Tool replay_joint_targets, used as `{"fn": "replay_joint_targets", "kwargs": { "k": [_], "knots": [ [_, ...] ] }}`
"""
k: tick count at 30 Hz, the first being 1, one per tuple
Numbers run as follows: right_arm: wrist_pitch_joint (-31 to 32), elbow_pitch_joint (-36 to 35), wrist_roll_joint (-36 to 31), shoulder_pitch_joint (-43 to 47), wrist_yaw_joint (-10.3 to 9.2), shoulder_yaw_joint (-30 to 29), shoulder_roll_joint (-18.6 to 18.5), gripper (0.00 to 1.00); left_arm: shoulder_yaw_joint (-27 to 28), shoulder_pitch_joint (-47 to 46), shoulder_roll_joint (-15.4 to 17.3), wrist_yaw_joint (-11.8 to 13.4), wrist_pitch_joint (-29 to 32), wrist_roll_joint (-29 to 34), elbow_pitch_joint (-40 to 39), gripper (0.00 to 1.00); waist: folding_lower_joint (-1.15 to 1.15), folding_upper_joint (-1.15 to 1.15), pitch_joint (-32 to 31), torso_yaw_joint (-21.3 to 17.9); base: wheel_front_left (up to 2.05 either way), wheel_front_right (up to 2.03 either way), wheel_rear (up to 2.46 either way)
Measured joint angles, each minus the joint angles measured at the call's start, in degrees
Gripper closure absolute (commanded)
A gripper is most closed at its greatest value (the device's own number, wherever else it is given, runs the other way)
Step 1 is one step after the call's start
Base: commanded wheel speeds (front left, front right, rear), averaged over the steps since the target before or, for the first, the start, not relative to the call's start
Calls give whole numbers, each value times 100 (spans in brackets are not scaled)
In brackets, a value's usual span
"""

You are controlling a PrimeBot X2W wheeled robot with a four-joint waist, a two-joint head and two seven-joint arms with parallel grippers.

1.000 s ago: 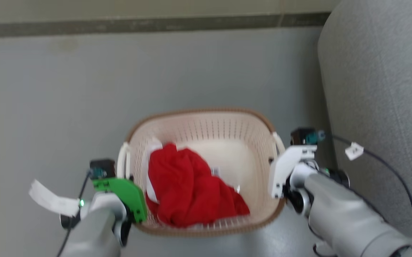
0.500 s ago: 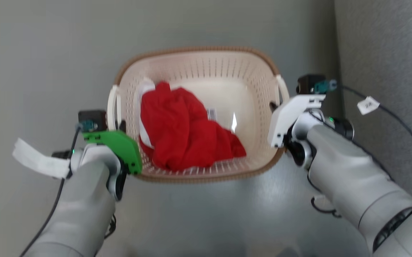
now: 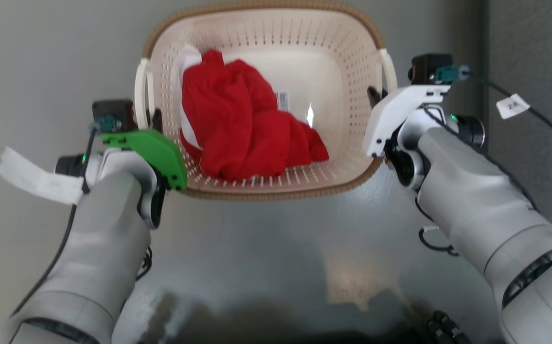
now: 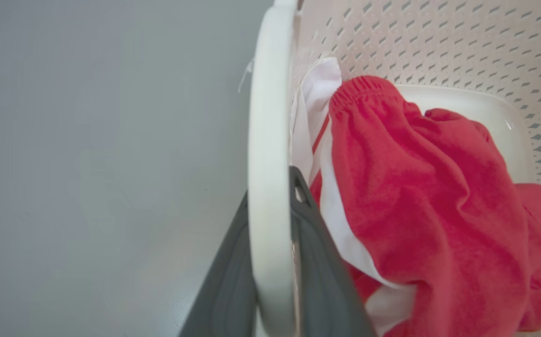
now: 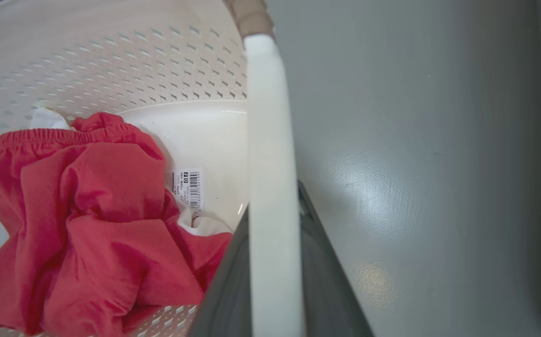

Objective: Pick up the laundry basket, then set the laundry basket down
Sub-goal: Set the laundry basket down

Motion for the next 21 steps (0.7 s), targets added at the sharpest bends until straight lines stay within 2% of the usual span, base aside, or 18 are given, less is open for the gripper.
{"fn": "replay_joint_targets", "kwargs": {
  "k": [12,21],
  "knots": [
    [-309,134,-16,-495,2,-73,-22,100,24,-500,-3,19,-143,64,-12,100,0,0,912,13,0,0,0],
    [-465,221,-19,-594,7,-57,3,100,25,-567,-9,16,-202,66,10,100,0,0,1169,32,0,0,0]
  ]
}}
